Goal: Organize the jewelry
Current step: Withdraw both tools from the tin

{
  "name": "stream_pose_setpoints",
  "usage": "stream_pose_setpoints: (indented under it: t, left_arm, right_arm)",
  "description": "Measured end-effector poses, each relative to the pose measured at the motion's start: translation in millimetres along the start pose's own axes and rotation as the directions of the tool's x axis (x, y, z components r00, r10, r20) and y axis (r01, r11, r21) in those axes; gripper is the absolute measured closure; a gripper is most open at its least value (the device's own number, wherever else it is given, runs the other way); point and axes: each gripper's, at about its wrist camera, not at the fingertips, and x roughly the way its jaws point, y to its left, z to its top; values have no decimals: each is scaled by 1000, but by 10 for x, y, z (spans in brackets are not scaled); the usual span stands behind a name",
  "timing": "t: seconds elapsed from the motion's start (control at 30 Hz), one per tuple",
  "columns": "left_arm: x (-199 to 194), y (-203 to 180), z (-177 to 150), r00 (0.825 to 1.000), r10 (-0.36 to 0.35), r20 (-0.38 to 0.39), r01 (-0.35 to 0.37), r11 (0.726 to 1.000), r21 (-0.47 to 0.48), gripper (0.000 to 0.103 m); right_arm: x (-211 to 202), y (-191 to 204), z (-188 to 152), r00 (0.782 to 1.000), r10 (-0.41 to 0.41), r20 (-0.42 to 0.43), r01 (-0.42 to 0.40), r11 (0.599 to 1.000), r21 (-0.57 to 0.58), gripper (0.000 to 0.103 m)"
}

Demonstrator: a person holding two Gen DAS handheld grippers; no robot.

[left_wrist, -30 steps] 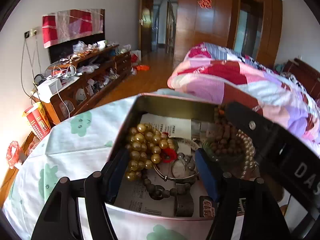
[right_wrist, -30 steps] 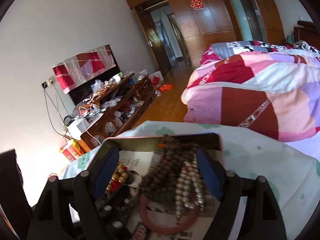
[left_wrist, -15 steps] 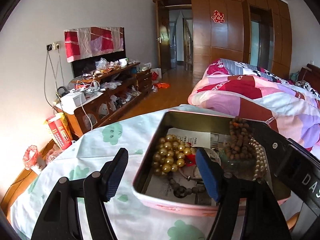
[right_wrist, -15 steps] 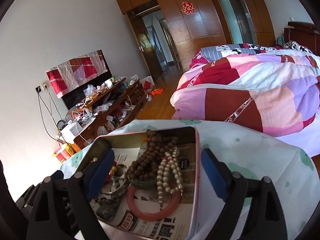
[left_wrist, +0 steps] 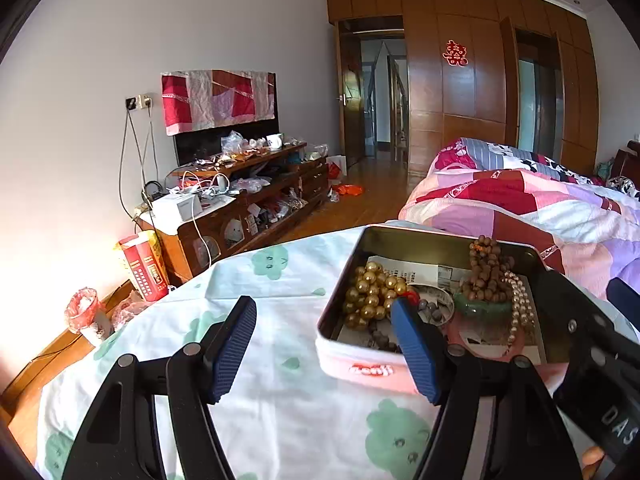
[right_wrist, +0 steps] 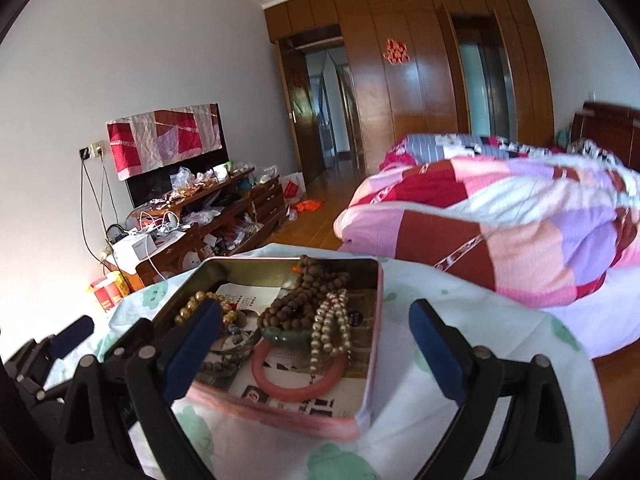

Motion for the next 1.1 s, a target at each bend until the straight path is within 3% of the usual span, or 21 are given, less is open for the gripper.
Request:
stream_pose_setpoints:
  t: [0.3,0.57,0.73,1.1]
  left_arm:
    - [-285,-34,-137,999,16,45,-18,999,45,32]
    - [-469,-55,-193,995,12,98,-17,999,45,24]
    - [-487,-47,-195,994,13,110,-16,999,34,16]
    - [-484,-8,-228,996,-2,89,0,1000,20,15]
  right_arm:
    - [-327,91,-60,992,-21,124,30,997,-67,0]
    - [-472,147,-90,983,-18,185,38,994,-106,0]
    - [-485,102,-101,984,-13,176,28,996,-87,0]
    - [-502,62,-106,985,-17,173,30,997,-70,0]
